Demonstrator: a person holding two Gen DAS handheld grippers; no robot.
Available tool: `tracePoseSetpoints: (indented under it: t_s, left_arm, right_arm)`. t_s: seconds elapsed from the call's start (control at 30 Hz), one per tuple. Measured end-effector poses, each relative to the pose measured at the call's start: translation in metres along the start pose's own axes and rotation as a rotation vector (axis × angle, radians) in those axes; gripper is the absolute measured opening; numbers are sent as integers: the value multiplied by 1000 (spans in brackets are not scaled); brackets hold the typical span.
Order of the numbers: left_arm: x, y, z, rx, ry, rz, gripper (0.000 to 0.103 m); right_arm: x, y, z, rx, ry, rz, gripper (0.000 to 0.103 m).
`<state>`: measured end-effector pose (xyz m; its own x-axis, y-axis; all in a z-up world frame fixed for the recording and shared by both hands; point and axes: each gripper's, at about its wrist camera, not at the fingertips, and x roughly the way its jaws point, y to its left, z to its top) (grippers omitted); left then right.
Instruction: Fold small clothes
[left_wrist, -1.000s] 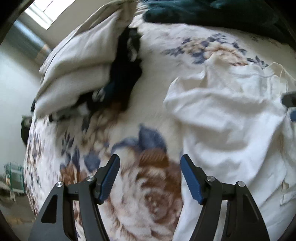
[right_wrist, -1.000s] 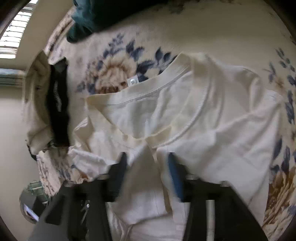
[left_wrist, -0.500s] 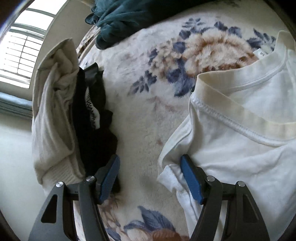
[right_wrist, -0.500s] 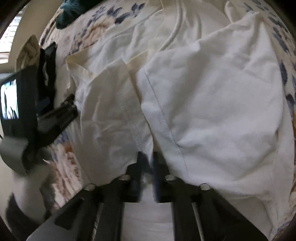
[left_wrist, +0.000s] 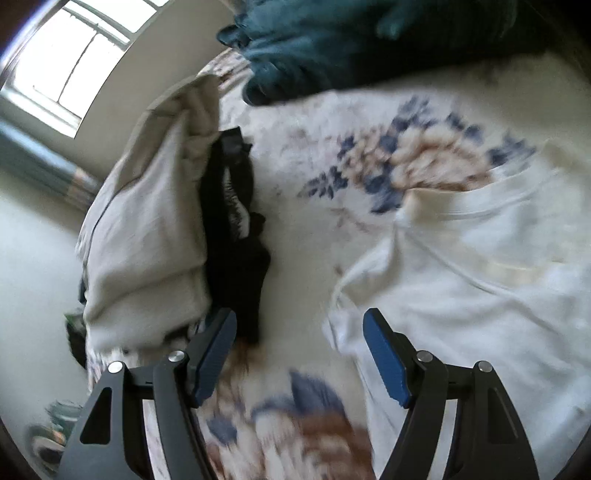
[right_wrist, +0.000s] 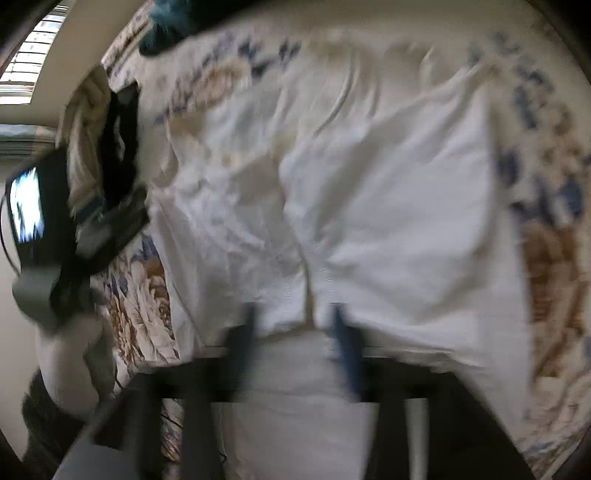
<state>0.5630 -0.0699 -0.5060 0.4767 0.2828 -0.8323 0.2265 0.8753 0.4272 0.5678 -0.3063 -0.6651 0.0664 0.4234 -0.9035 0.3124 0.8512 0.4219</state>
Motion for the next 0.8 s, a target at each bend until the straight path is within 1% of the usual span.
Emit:
tracePoseSetpoints:
  t_s: [0.07,0.1,0.13,0.17,0.2,0.3,0.4,0.47,0.53,0.6,0.67,0.73,0.8]
  left_arm:
    - [-28,-3,-17,-18,-7,-54,78]
    - [-40,-5,-24,-28,-7,-65,88]
    - [-54,-8,-32,-47,-3,-86,95]
    - [-65,-13,-41,-61,1,-109,96]
    - [-77,-21,-49,-71,8,-130,96]
    - [-105,-47,-70,-115,61,-210,96]
    - [-130,-82,-90,-153,119,-262,96]
    - [-145,-102,-100,-178,143,-274,96]
    - [-159,-129,-111,-193,178,-281,96]
    - [-172,-156,-121,-196,216,-264,96]
    - [-183,-181,-130,-203,265,-261,96]
    - [-198,-208,-142,-218,312,-269,96]
    - [-212,-239,-155,-208,356,-289,96]
  right_arm:
    - [-29,-10,-5,9,-22,-8,76]
    - [-38,-14,-7,13,-22,-23,79]
    - [-53,-23,-13,25,-19,-54,83]
    - [-62,-30,-16,34,-17,-70,89]
    - [-73,-38,-19,45,-13,-86,92]
    - [-110,-74,-32,74,-7,-126,93]
    - [-136,-110,-41,74,-7,-157,95]
    - [-145,-132,-43,69,4,-159,95]
    - [-153,-156,-45,48,35,-143,95]
    - [-159,-175,-47,27,60,-131,95]
    - [-164,-194,-47,-5,90,-110,95]
    - [-172,-215,-46,-27,122,-98,95]
    - [-179,-233,-47,-31,143,-86,95]
